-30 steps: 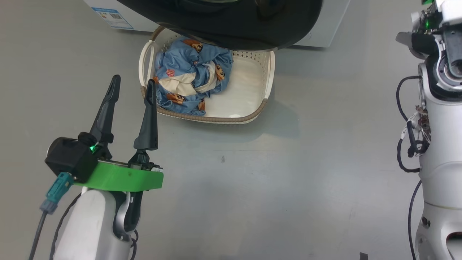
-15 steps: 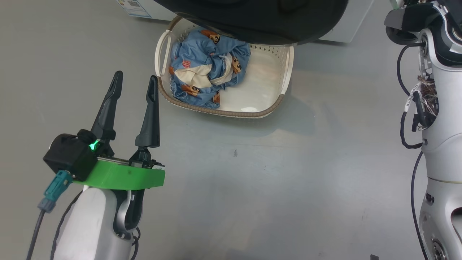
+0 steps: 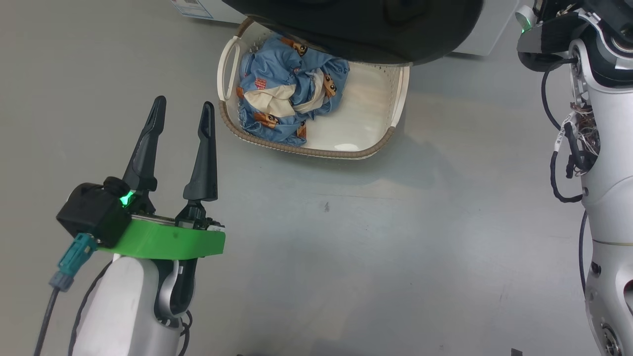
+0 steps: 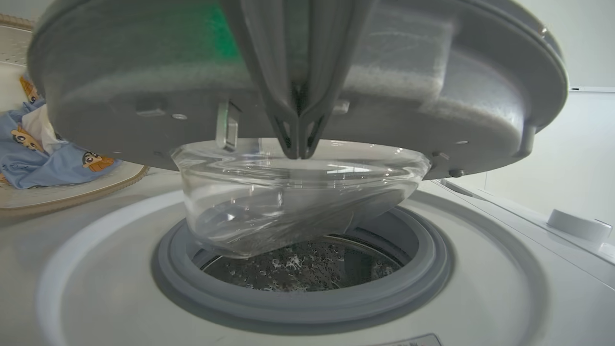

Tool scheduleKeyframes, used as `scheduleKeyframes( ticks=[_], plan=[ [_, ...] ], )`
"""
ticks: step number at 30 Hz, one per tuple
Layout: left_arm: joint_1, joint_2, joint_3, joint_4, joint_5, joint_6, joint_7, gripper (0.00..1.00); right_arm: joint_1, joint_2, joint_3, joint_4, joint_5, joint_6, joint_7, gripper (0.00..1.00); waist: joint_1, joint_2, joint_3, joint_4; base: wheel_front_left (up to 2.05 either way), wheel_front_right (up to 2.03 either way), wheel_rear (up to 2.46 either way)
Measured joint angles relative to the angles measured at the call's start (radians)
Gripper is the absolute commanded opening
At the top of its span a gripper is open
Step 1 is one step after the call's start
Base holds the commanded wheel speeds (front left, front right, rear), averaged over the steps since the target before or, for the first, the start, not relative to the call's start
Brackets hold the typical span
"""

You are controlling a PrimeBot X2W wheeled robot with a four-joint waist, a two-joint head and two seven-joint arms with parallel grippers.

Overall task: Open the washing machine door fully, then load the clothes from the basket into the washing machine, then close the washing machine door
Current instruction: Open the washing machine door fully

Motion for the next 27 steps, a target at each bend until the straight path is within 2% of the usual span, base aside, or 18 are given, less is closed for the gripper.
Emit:
scheduleKeyframes(
  ticks=[8, 16, 27],
  plan=[
    [-0.001, 0.0, 0.002, -0.006, 0.008, 0.002, 0.0, 1.0, 0.001, -0.016, 0.047, -0.011, 0.04, 0.004, 0.121, 0.0, 0.0, 0.0, 0.0, -0.001, 0.0, 0.0, 0.0],
    [-0.011, 0.0, 0.013, -0.012, 0.009, 0.003, 0.0, 1.0, 0.016, -0.042, 0.088, -0.028, 0.073, 0.022, 0.235, 0.0, 0.0, 0.0, -0.005, -0.005, 0.0, 0.0, 0.0],
    [-0.011, 0.0, 0.015, -0.011, 0.009, 0.003, 0.0, 1.0, 0.091, -0.015, 0.164, -0.044, 0.106, 0.038, 0.339, 0.0, 0.0, 0.0001, -0.025, -0.004, 0.0, 0.0, 0.0]
  ],
)
